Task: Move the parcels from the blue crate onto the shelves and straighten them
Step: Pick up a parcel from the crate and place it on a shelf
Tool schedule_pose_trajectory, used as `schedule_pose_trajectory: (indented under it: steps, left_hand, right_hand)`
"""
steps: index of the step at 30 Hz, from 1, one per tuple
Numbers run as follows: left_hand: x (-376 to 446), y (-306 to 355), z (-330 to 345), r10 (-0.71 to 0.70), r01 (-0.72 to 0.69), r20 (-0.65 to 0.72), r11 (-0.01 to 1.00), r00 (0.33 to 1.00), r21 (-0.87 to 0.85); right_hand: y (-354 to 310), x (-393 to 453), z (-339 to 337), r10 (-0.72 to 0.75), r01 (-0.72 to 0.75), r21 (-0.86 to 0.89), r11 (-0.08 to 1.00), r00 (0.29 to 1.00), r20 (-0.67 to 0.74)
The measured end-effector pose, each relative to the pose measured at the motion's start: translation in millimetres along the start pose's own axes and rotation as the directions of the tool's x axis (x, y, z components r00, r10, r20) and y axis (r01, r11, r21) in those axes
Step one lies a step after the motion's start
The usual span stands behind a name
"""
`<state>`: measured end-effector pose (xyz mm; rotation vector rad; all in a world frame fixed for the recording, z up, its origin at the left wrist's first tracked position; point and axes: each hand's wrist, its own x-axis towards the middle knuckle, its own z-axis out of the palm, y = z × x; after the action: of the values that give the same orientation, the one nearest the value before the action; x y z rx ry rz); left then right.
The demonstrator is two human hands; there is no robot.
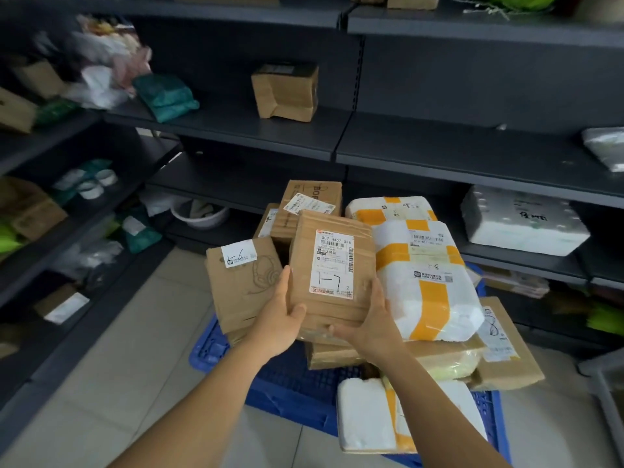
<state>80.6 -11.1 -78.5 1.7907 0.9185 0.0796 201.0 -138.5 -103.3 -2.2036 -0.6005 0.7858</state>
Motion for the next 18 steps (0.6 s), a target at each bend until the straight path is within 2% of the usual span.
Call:
schedule_pose_trajectory:
  steps: [3,7,13,18]
  left_hand:
    - [-9.4,6.0,0.2,0.018,-0.023,-0.048,0.995,0.999,-0.098]
    - [-29.1,5.1,-3.4,0.049,-0.087,-0.179,0.974,0.983,-0.211]
    - [-68.6,-8.3,-32.5,0.065,-0.193,-0.359,0.924,0.931,-0.331]
    - [-117.9,-30.7,-74.8,0.069,-0.279,-0.496,0.889,0.866,-0.364]
  right_hand:
    - [-0.4,-4.7,-2.3,-0.062,0.064,0.04,0.997,0.997,-0.043]
    - [-11.8,-14.1,-7.8,-0.189,0.192,0.029,0.981,0.978,-0.087]
    - [-53.8,-34.9,1.7,-0.365,0.365,-0.013,0.931,0.93,-0.047]
    - [-97.4,-70.0,36.9,-0.471,0.472,-0.019,0.881,0.881,0.035]
